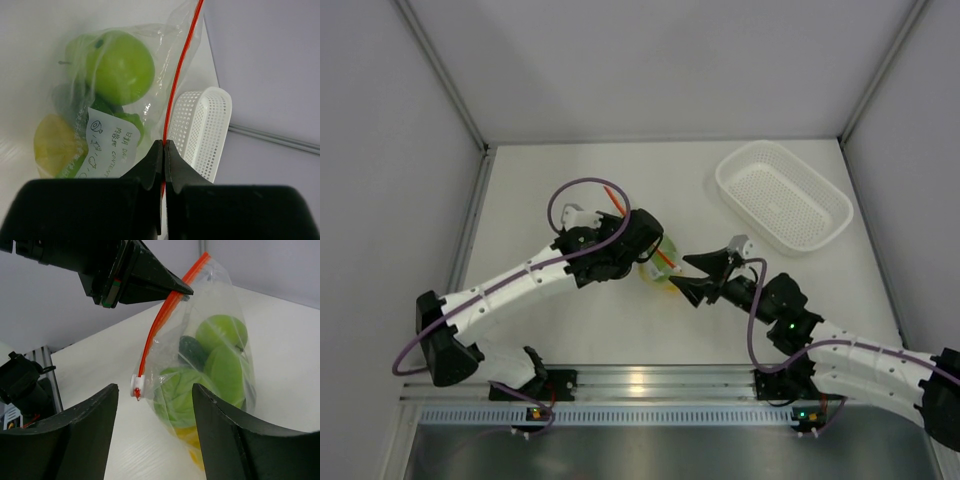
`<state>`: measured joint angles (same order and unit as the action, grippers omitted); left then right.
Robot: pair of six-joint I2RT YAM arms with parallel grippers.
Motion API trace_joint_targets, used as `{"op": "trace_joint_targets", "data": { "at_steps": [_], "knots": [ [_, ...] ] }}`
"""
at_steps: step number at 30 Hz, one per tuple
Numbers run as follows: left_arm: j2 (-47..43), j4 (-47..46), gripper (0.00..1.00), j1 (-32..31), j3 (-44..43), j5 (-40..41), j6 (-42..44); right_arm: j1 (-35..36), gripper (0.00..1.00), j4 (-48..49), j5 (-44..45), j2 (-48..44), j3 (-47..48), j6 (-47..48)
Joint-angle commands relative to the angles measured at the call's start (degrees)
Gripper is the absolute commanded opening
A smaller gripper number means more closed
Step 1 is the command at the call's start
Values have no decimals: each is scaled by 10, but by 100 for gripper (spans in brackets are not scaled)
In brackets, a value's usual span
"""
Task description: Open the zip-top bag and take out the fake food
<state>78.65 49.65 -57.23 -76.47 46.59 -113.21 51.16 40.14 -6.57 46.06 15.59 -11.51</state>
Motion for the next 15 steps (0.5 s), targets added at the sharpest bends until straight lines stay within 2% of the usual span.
{"op": "trace_joint_targets", "data": {
  "at_steps": [1, 9, 15],
  "knots": [
    [3, -27, 0, -5, -22, 29, -89, 6, 62, 74, 20, 13, 7, -19],
    [13, -28, 0, -10, -25, 28, -100, 8, 64, 139, 37, 62, -4, -25],
    [19, -28, 0, -18, -30, 32, -105, 11, 47, 211, 62, 114, -2, -27]
  ]
}}
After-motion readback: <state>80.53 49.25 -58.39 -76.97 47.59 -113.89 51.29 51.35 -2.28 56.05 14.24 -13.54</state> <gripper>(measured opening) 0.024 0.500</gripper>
